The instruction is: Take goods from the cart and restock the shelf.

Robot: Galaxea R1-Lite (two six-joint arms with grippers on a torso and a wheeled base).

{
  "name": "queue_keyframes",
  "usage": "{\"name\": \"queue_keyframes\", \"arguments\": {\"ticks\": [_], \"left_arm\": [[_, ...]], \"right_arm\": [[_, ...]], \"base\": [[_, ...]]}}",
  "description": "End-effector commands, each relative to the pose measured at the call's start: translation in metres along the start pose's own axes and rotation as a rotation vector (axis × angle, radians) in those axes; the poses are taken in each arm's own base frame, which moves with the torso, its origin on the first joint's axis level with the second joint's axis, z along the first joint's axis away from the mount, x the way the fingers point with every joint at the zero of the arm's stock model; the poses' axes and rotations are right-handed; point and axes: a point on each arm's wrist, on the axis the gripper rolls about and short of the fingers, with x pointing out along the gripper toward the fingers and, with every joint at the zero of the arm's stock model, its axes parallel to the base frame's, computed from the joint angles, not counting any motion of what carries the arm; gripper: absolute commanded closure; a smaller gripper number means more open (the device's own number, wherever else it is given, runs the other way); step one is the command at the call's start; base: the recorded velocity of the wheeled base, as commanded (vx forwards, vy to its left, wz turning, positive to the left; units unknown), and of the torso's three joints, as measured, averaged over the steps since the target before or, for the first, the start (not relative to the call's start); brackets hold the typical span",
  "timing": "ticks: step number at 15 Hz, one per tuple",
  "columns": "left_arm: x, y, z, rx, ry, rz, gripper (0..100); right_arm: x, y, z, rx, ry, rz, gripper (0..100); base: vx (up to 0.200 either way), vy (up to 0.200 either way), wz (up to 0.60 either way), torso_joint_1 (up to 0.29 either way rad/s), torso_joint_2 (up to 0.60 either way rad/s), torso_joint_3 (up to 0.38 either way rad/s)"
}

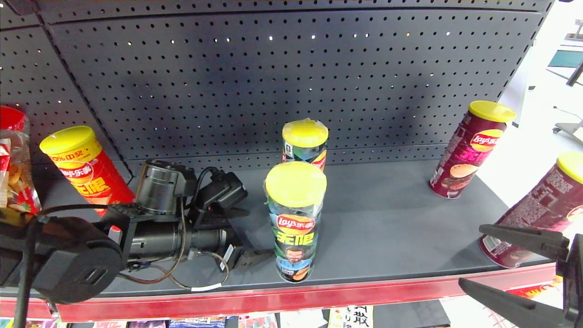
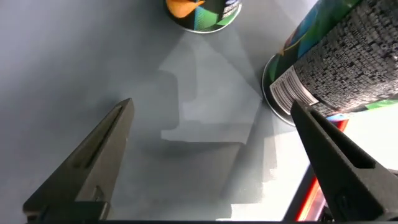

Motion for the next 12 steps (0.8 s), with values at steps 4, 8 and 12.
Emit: {"name": "queue_keyframes", "arguments": {"ticks": [4,8,12], "left_arm": [[0.001,-0.004,0.000,0.006,0.000,-0.012,0],[-0.017,0.005,-0.001,-0.013,-0.023,0.052,0],[-0.088,-0.004,0.007,-0.007,-0.115,0.363,0]], "right_arm": [[0.001,0.000,0.000,0.000,0.004,-0.001,0],[0.000,-0.002,-0.003,0.005,0.013,-0.019,0],[-0.001,-0.008,-0.009,-0.004,0.034,-0.099,0]], "base": [[0.000,0.000,0.00,0.000,0.00,0.000],[0.000,0.000,0.00,0.000,0.00,0.000],[0.000,0.000,0.00,0.000,0.00,0.000]]}}
